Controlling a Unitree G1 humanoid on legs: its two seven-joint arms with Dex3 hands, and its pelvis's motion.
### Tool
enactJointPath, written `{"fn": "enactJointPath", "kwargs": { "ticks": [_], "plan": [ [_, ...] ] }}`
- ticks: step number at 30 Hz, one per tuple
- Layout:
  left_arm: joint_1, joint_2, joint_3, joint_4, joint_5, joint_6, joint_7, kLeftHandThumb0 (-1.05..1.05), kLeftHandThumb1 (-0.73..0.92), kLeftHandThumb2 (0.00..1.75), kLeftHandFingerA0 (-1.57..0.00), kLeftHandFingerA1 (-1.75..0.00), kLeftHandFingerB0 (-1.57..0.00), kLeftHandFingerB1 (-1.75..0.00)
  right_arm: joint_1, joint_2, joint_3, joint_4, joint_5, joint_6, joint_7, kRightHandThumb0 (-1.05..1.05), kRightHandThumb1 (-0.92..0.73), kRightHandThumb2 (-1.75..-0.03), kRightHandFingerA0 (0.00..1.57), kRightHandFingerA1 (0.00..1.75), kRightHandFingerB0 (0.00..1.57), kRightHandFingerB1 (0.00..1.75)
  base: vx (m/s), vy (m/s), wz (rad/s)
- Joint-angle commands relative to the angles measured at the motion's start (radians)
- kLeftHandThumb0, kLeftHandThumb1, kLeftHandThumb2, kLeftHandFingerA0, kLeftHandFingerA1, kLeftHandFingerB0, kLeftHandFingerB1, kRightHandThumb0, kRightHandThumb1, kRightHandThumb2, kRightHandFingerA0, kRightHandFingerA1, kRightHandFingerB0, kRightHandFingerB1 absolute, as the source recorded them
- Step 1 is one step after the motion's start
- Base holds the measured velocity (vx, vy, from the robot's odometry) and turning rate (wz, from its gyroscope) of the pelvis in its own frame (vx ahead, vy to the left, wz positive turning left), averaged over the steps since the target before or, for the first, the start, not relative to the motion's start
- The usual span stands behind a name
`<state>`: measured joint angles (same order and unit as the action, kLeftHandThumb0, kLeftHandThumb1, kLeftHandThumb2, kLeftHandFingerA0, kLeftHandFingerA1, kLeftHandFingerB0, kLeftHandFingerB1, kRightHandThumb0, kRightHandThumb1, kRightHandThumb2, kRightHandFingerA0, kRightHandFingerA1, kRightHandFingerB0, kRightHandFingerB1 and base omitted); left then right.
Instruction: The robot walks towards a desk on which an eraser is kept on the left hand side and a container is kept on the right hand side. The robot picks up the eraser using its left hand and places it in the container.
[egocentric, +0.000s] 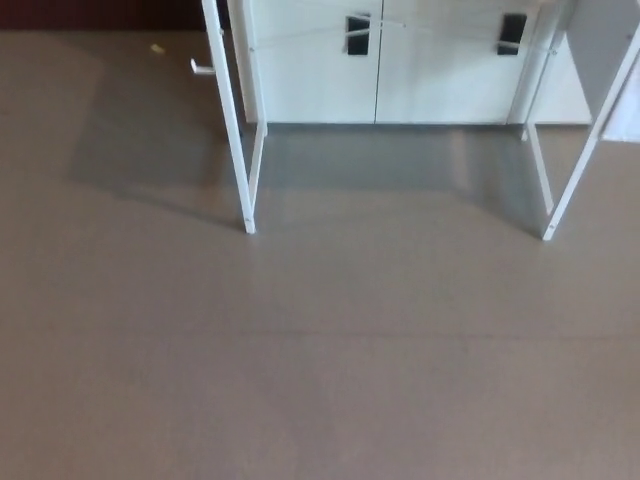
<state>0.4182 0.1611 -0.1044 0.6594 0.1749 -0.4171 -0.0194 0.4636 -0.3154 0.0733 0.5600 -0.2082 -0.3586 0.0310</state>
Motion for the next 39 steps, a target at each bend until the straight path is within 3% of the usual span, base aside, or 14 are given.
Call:
{"fn": "enactJointPath", "kwargs": {
  "ticks": [1, 4, 5, 6, 7, 17, 18, 20, 21, 29, 30, 31, 34, 39],
  "plan": [
    [0.0, 0.021, 0.012, 0.054, 0.011, -0.093, 0.035, -0.29, 0.57, 0.57, -0.35, -0.42, -0.27, -0.33, -0.012, -0.016, 0.009, -0.002, -0.001, -0.029, 0.026, -0.59, -0.75, -0.74, 0.09, 0.73, 0.04, 0.46, 0.3, 0.177, -0.3],
    [-0.009, 0.021, 0.012, 0.079, 0.01, -0.104, 0.039, -0.3, 0.56, 0.56, -0.36, -0.42, -0.27, -0.33, -0.034, -0.019, 0.013, 0.036, -0.001, -0.045, 0.03, -0.62, -0.76, -0.73, 0.07, 0.76, 0.02, 0.46, 0.25, 0.128, 0.02],
    [-0.012, 0.021, 0.01, 0.092, 0.014, -0.11, 0.044, -0.3, 0.56, 0.56, -0.37, -0.42, -0.28, -0.33, -0.04, -0.021, 0.016, 0.047, -0.002, -0.044, 0.035, -0.68, -0.58, -1.03, 0.13, 0.65, 0.01, 0.46, 0.19, 0.059, 0.02],
    [-0.003, 0.021, 0.007, 0.098, 0.018, -0.119, 0.05, -0.3, 0.56, 0.56, -0.37, -0.42, -0.28, -0.33, -0.031, -0.024, 0.017, 0.045, -0.002, -0.044, 0.039, -0.68, -0.58, -1.03, 0.13, 0.65, 0.01, 0.46, 0.19, 0.005, 0.14],
    [0.0, 0.018, 0.005, 0.108, 0.016, -0.127, 0.047, -0.29, 0.56, 0.56, -0.37, -0.42, -0.28, -0.33, -0.022, -0.029, 0.019, 0.043, -0.005, -0.051, 0.036, -0.6, -0.77, -0.73, 0.08, 0.69, 0.03, 0.45, 0.16, -0.021, 0.13],
    [-0.044, 0.01, -0.003, 0.122, 0.025, -0.124, 0.067, -0.29, 0.56, 0.56, -0.39, -0.44, -0.29, -0.33, -0.058, -0.032, 0.019, 0.045, 0.005, -0.032, 0.045, -0.59, -0.77, -0.72, 0.09, 0.71, 0.04, 0.42, 0.21, -0.244, 0.15],
    [-0.029, 0.012, -0.006, 0.115, 0.031, -0.128, 0.071, -0.29, 0.56, 0.56, -0.39, -0.43, -0.29, -0.33, -0.036, -0.033, 0.021, 0.027, 0.003, -0.031, 0.042, -0.6, -0.59, -1.04, 0.11, 0.63, 0.0, 0.48, 0.14, -0.163, 0.03],
    [-0.027, 0.015, -0.01, 0.118, 0.035, -0.138, 0.07, -0.28, 0.57, 0.56, -0.38, -0.44, -0.28, -0.33, -0.029, -0.034, 0.022, 0.025, 0.002, -0.034, 0.039, -0.6, -0.59, -1.04, 0.11, 0.62, 0.0, 0.47, 0.17, -0.124, 0.0],
    [-0.026, 0.015, -0.009, 0.117, 0.033, -0.141, 0.067, -0.27, 0.57, 0.56, -0.37, -0.44, -0.28, -0.33, -0.027, -0.034, 0.022, 0.021, 0.003, -0.031, 0.04, -0.57, -0.78, -0.73, 0.08, 0.67, 0.04, 0.41, 0.23, -0.062, -0.07],
    [-0.011, 0.006, -0.006, 0.007, 0.024, -0.105, 0.061, -0.29, 0.57, 0.57, -0.35, -0.42, -0.27, -0.33, -0.029, -0.032, 0.022, 0.004, 0.005, -0.005, 0.045, -0.58, -0.78, -0.74, 0.08, 0.66, 0.03, 0.42, 0.25, 0.093, -0.06],
    [-0.011, 0.005, -0.007, -0.009, 0.025, -0.101, 0.061, -0.29, 0.57, 0.57, -0.35, -0.42, -0.27, -0.33, -0.036, -0.033, 0.024, 0.017, -0.001, -0.013, 0.041, -0.61, -0.59, -1.03, 0.1, 0.61, 0.0, 0.46, 0.26, 0.303, -0.53],
    [-0.011, 0.003, -0.007, -0.015, 0.023, -0.099, 0.059, -0.29, 0.57, 0.57, -0.35, -0.42, -0.27, -0.33, -0.034, -0.034, 0.025, 0.01, -0.002, -0.011, 0.041, -0.57, -0.78, -0.74, 0.08, 0.66, 0.04, 0.41, 0.26, 0.291, -0.24],
    [-0.02, -0.004, -0.011, -0.016, 0.029, -0.089, 0.068, -0.29, 0.56, 0.56, -0.36, -0.42, -0.28, -0.34, -0.037, -0.033, 0.021, 0.01, 0.007, -0.016, 0.046, -0.6, -0.76, -0.74, 0.05, 0.76, 0.02, 0.48, 0.25, 0.15, 0.03],
    [-0.047, -0.011, -0.016, 0.003, 0.042, -0.078, 0.085, -0.26, 0.56, 0.56, -0.36, -0.43, -0.28, -0.34, -0.058, -0.037, 0.016, -0.013, 0.012, 0.005, 0.059, -0.55, -0.76, -0.75, 0.08, 0.66, 0.04, 0.42, 0.24, -0.011, 0.1]
  ]
}}
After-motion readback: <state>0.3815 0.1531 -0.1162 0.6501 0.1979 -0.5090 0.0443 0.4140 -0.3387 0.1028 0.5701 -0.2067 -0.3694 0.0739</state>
